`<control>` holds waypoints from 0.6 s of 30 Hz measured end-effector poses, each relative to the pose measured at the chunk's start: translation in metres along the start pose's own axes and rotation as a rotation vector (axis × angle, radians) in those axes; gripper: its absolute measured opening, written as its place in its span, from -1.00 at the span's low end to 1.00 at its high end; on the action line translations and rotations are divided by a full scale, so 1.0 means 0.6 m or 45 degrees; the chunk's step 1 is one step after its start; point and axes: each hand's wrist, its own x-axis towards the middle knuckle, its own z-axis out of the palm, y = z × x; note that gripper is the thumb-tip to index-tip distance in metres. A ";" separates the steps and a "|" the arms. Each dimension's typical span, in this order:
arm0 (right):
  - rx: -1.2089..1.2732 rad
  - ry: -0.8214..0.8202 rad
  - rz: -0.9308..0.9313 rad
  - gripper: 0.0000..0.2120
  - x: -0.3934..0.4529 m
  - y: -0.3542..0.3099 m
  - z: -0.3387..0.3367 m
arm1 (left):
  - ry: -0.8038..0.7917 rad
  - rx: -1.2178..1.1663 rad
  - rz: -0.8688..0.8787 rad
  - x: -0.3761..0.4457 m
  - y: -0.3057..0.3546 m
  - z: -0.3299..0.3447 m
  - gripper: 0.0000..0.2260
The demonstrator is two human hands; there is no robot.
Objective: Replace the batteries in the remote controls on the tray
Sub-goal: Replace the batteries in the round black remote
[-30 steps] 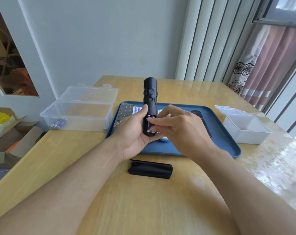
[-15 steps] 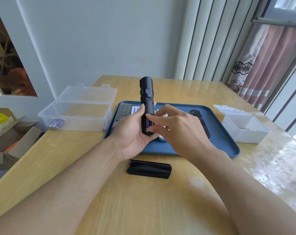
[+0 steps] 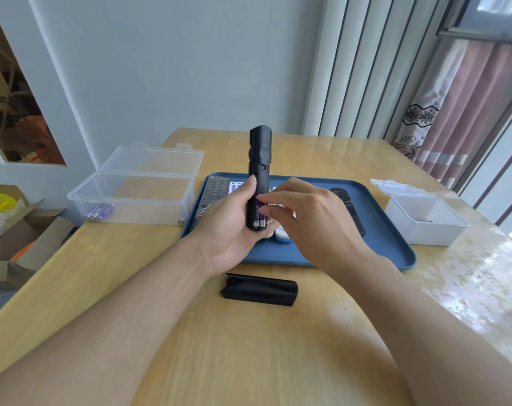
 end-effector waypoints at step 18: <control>0.798 -0.093 0.718 -0.85 -0.003 -0.041 0.001 | 0.074 0.072 0.148 -0.001 -0.014 0.006 -0.59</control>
